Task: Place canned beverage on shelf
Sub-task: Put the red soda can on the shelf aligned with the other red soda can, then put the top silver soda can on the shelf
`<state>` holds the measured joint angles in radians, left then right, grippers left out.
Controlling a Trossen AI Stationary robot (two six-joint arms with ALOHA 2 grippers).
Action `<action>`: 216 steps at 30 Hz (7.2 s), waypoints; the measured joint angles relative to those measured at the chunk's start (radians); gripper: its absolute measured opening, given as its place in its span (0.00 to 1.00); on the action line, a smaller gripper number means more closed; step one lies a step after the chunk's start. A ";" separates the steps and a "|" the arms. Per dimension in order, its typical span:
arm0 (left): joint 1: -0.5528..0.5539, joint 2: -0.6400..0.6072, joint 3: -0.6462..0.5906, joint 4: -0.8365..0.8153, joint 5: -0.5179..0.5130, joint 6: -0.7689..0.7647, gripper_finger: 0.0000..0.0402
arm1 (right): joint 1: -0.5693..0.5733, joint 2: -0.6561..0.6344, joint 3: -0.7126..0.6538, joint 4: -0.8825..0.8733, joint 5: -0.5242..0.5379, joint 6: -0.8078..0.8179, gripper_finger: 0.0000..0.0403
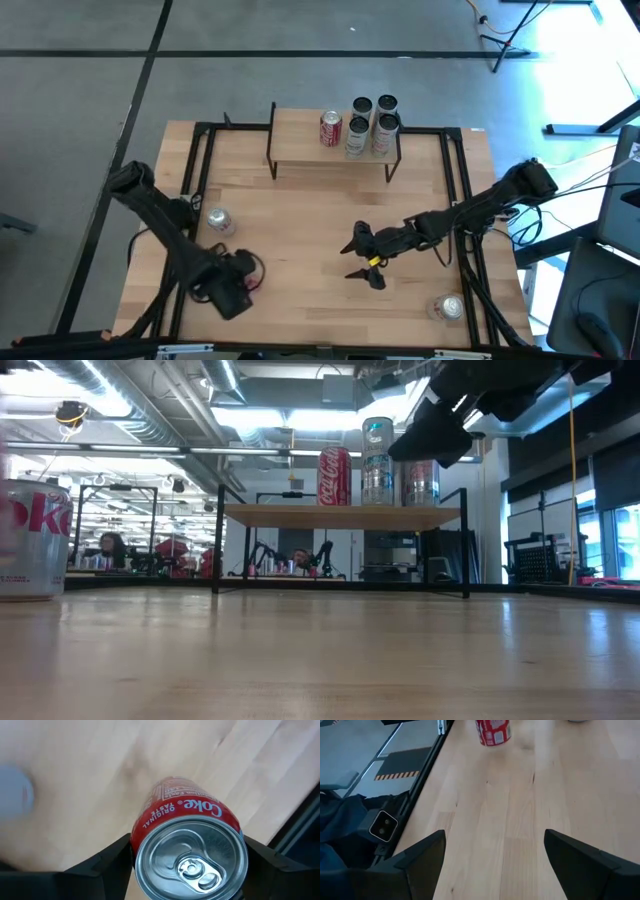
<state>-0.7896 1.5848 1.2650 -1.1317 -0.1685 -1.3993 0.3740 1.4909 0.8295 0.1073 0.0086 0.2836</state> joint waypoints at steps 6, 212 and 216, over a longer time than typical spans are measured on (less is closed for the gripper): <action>0.138 0.000 0.091 0.000 -0.042 0.286 0.65 | 0.000 0.069 0.000 0.057 0.002 0.012 0.80; 0.718 -0.560 -0.308 -0.231 0.078 0.745 0.86 | 0.121 -0.127 0.090 -0.280 0.634 -0.233 0.04; 0.689 -0.560 -0.309 -0.253 0.073 0.703 0.86 | 0.121 -0.127 0.090 -0.280 0.634 -0.233 0.04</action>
<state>-0.1002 1.0248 0.9558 -1.3848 -0.0959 -0.6960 0.4950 1.3640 0.9192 -0.1726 0.6430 0.0509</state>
